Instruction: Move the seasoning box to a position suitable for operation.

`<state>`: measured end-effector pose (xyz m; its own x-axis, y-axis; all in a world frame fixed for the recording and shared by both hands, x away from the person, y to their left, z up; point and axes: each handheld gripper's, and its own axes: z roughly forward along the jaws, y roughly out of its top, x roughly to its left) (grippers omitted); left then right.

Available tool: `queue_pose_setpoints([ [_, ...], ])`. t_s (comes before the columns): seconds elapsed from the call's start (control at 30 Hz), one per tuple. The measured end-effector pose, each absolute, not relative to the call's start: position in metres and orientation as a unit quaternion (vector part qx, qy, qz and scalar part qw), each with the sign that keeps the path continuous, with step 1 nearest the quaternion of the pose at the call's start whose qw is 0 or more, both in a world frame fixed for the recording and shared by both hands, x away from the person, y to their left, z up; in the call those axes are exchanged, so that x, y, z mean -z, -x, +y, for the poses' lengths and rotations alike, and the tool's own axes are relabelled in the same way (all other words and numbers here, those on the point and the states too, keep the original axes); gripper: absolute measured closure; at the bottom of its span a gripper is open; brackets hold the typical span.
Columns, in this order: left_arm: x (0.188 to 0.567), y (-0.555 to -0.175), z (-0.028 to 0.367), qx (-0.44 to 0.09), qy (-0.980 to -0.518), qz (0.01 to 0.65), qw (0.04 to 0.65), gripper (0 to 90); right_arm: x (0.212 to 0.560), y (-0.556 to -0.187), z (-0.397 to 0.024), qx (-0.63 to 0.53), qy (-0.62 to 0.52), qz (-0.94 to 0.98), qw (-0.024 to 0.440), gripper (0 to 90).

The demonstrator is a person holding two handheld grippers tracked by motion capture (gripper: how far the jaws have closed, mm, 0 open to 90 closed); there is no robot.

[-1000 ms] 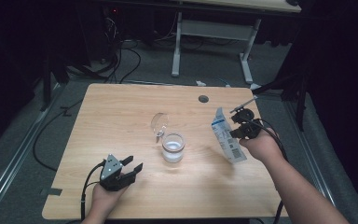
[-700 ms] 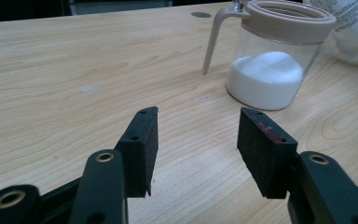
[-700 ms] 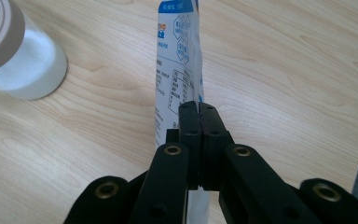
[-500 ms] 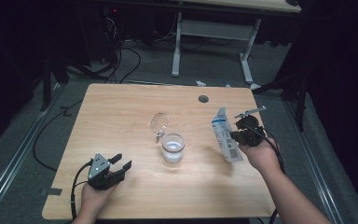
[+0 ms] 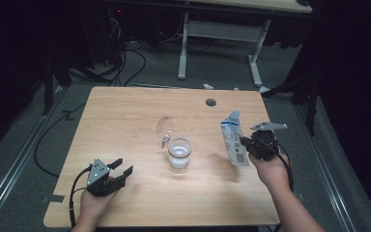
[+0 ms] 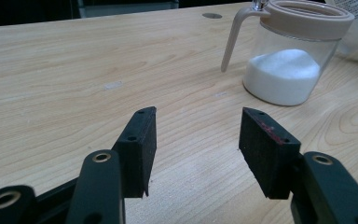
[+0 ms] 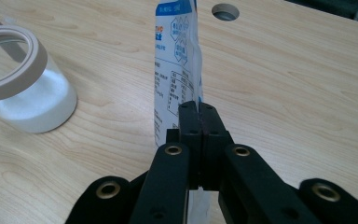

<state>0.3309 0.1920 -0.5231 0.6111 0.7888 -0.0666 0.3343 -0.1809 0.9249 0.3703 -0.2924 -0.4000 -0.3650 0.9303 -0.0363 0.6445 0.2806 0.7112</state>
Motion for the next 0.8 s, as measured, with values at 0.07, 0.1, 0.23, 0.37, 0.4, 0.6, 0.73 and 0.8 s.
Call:
queue_pose_setpoints([
  [0.07, 0.523, -0.331, 0.192, -0.222, -0.736, 0.382, 0.513, 46.9, 0.404, -0.367, -0.295, -0.319, -0.517, 0.759, 0.234, 90.0],
  [0.1, 0.523, -0.331, 0.192, -0.222, -0.736, 0.382, 0.513, 47.0, 0.407, -0.365, -0.297, -0.324, -0.518, 0.757, 0.233, 90.0],
  [0.23, 0.523, -0.331, 0.194, -0.220, -0.735, 0.382, 0.515, 46.8, 0.414, -0.358, -0.302, -0.346, -0.513, 0.747, 0.244, 90.0],
  [0.37, 0.523, -0.331, 0.196, -0.220, -0.732, 0.385, 0.518, 46.9, 0.421, -0.352, -0.307, -0.369, -0.510, 0.734, 0.253, 90.0],
  [0.4, 0.523, -0.331, 0.196, -0.221, -0.732, 0.385, 0.516, 46.9, 0.422, -0.351, -0.307, -0.373, -0.510, 0.731, 0.257, 90.0],
  [0.6, 0.523, -0.330, 0.198, -0.223, -0.734, 0.384, 0.514, 46.9, 0.431, -0.344, -0.311, -0.405, -0.504, 0.712, 0.276, 90.0],
  [0.73, 0.523, -0.330, 0.198, -0.220, -0.736, 0.380, 0.515, 46.9, 0.439, -0.340, -0.313, -0.431, -0.500, 0.693, 0.288, 90.0],
  [0.8, 0.523, -0.329, 0.197, -0.220, -0.739, 0.377, 0.514, 46.9, 0.443, -0.339, -0.314, -0.438, -0.499, 0.688, 0.293, 90.0],
])
